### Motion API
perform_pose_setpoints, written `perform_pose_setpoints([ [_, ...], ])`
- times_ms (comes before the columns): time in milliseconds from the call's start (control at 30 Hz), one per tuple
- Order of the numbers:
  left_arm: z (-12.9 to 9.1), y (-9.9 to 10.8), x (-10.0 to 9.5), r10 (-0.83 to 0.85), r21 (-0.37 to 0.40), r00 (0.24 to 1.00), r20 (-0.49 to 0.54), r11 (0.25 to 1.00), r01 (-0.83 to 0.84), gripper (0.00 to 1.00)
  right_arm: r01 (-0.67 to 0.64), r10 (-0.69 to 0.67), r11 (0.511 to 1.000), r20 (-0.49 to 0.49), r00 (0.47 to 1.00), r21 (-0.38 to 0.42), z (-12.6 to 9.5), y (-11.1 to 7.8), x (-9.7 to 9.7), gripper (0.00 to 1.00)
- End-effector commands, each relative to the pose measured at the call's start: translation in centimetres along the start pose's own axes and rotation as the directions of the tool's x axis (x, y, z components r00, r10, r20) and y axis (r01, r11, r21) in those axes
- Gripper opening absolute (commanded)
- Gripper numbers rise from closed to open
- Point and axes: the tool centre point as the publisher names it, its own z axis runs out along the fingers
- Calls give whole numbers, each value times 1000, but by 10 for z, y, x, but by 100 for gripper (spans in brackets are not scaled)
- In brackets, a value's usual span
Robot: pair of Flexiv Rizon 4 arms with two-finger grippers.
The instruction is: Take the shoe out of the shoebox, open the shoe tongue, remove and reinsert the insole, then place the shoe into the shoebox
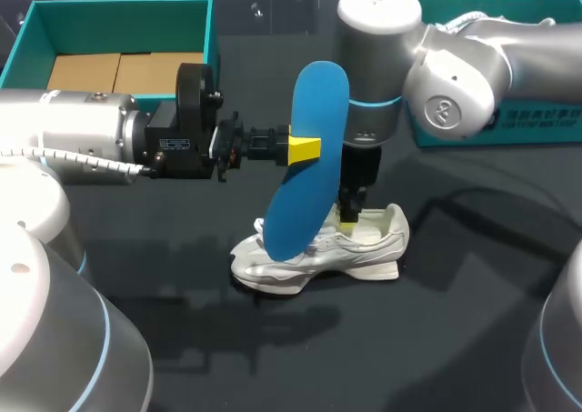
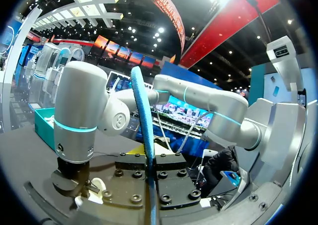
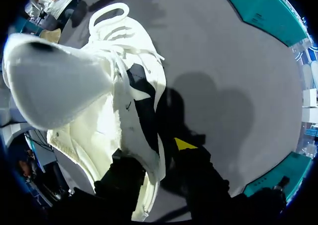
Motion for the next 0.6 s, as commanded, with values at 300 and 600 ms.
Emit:
perform_pose_setpoints([
  [300, 2, 1, -1, 0, 3, 1000, -1, 1000, 0, 0, -6, 6, 1000, -6, 1000, -7, -17, -7, 21, 0],
  [600, 2, 1, -1, 0, 3, 1000, -1, 1000, 0, 0, -217, 221, 969, 19, 975, -122, -43, -9, 39, 0],
])
